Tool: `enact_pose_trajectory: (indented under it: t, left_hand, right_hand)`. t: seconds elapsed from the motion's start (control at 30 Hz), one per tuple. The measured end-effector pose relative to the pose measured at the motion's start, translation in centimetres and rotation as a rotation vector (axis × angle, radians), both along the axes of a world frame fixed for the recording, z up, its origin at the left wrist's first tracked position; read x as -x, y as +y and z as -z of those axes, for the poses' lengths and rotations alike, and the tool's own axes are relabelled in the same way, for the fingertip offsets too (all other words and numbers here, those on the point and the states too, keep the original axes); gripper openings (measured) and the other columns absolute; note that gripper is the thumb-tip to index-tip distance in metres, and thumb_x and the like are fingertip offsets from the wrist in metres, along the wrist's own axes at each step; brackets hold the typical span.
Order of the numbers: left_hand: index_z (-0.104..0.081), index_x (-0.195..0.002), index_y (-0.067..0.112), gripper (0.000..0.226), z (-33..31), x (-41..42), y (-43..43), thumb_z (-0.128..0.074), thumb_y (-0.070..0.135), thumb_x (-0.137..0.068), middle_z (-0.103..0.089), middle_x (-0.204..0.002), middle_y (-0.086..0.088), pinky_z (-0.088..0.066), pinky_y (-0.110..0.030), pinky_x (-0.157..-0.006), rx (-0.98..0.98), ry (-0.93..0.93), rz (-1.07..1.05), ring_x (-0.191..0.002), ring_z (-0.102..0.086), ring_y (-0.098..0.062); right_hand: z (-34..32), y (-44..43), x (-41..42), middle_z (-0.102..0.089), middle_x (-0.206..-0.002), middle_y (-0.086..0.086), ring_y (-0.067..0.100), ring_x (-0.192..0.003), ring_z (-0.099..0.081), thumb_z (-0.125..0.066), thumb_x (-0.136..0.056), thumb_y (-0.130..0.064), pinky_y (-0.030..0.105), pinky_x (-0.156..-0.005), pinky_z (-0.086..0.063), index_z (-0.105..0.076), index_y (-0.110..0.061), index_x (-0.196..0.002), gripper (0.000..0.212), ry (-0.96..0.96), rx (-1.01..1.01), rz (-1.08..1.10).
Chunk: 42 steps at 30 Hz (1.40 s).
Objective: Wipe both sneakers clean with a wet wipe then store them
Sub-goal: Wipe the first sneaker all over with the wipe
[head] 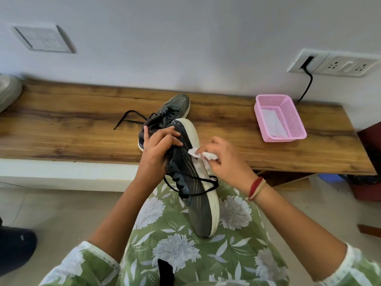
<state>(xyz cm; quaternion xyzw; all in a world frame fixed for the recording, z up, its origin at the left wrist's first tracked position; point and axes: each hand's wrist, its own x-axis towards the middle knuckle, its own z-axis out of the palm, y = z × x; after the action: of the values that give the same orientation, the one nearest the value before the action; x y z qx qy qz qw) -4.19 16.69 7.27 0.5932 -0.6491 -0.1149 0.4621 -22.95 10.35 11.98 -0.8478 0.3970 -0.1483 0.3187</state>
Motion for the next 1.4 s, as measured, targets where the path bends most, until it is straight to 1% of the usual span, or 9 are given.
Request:
enact_pose_trajectory:
  t: [0.13, 0.23, 0.4, 0.53, 0.7, 0.9, 1.2, 1.3, 1.4]
  left_hand:
    - [-0.057, -0.096, 0.026, 0.013, -0.4, 0.2, -0.2, -0.057, 0.022, -0.084, -0.049, -0.114, 0.004, -0.004, -0.062, -0.114, -0.012, -0.011, 0.007, -0.117, -0.045, -0.006]
    - [-0.056, -0.099, 0.025, 0.016, -1.0, 0.5, -0.3, -0.059, 0.020, -0.084, -0.046, -0.115, 0.003, -0.004, -0.059, -0.114, 0.010, -0.080, 0.043, -0.118, -0.044, -0.007]
    - [-0.053, -0.099, 0.019, 0.014, -1.5, 1.4, 0.1, -0.054, 0.012, -0.088, -0.049, -0.116, 0.000, -0.008, -0.065, -0.112, 0.109, -0.267, 0.122, -0.121, -0.049, -0.020]
    - [-0.054, -0.098, 0.016, 0.014, -1.5, 2.4, 0.1, -0.059, 0.008, -0.088, -0.058, -0.111, -0.005, -0.009, -0.066, -0.111, 0.162, -0.354, 0.131, -0.118, -0.053, -0.023]
    - [-0.054, -0.098, 0.018, 0.011, -1.5, 3.1, 0.0, -0.055, 0.010, -0.092, -0.060, -0.110, -0.004, -0.017, -0.070, -0.106, 0.195, -0.427, 0.148, -0.115, -0.057, -0.024]
    - [-0.053, -0.098, 0.019, 0.009, -1.3, 3.3, -0.1, -0.051, 0.012, -0.094, -0.064, -0.108, -0.006, -0.018, -0.070, -0.105, 0.188, -0.441, 0.140, -0.114, -0.057, -0.024]
    - [-0.053, -0.100, 0.019, 0.009, -0.6, 3.4, 0.3, -0.050, 0.013, -0.094, -0.064, -0.107, -0.005, -0.019, -0.070, -0.104, 0.160, -0.437, 0.122, -0.118, -0.053, -0.022]
    - [-0.053, -0.099, 0.021, 0.010, -0.5, 3.1, 0.4, -0.051, 0.013, -0.093, -0.064, -0.107, -0.004, -0.018, -0.071, -0.105, 0.138, -0.410, 0.106, -0.118, -0.054, -0.023]
    - [-0.054, -0.098, 0.020, 0.011, -0.6, 2.9, 0.4, -0.053, 0.011, -0.092, -0.062, -0.108, -0.003, -0.017, -0.070, -0.105, 0.145, -0.396, 0.101, -0.117, -0.054, -0.023]
  right_hand:
    - [-1.8, -2.0, 0.0, -0.059, -0.105, 0.008, 0.017, -0.084, -0.061, -0.051, -0.094, -0.007, 0.025, -0.064, -0.056, -0.056, -0.011, -0.109, 0.017, -0.702, -0.829, 0.671]
    - [-3.2, -4.2, -0.2, -0.059, -0.095, 0.014, 0.019, -0.077, -0.062, -0.047, -0.096, -0.005, 0.022, -0.055, -0.055, -0.053, -0.008, -0.100, 0.009, -0.881, -1.026, 0.743]
    - [-5.3, -7.0, -1.9, -0.063, -0.088, 0.010, 0.008, -0.058, -0.064, -0.054, -0.092, -0.002, 0.018, -0.050, -0.050, -0.057, 0.000, -0.110, 0.019, -0.610, -0.743, 0.438]
    - [-5.9, -9.4, -3.9, -0.063, -0.092, 0.005, 0.011, -0.076, -0.058, -0.059, -0.088, -0.004, 0.019, -0.067, -0.046, -0.064, -0.011, -0.098, 0.014, -0.087, -0.370, 0.119]
    - [-6.0, -10.3, -5.9, -0.063, -0.091, 0.001, 0.011, -0.083, -0.056, -0.058, -0.087, -0.006, 0.023, -0.069, -0.044, -0.066, -0.013, -0.096, 0.014, 0.265, -0.215, -0.130]
    - [-6.5, -8.7, -4.8, -0.067, -0.090, 0.007, 0.014, -0.078, -0.056, -0.057, -0.088, -0.011, 0.026, -0.062, -0.040, -0.070, -0.007, -0.096, 0.016, 0.360, -0.054, -0.175]
    - [-4.3, -1.2, 0.8, -0.055, -0.104, 0.007, 0.022, -0.096, -0.054, -0.055, -0.082, 0.004, 0.029, -0.084, -0.044, -0.066, -0.011, -0.113, 0.036, 0.265, 0.292, -0.159]
    - [-3.3, -0.5, 2.1, -0.060, -0.102, 0.003, 0.021, -0.093, -0.056, -0.058, -0.086, -0.003, 0.026, -0.079, -0.046, -0.068, -0.016, -0.108, 0.027, 0.219, 0.097, -0.103]
    - [-3.9, -2.6, 1.9, -0.068, -0.094, 0.002, 0.024, -0.084, -0.059, -0.060, -0.089, -0.006, 0.029, -0.071, -0.044, -0.068, -0.029, -0.088, 0.025, -0.225, -0.256, 0.237]
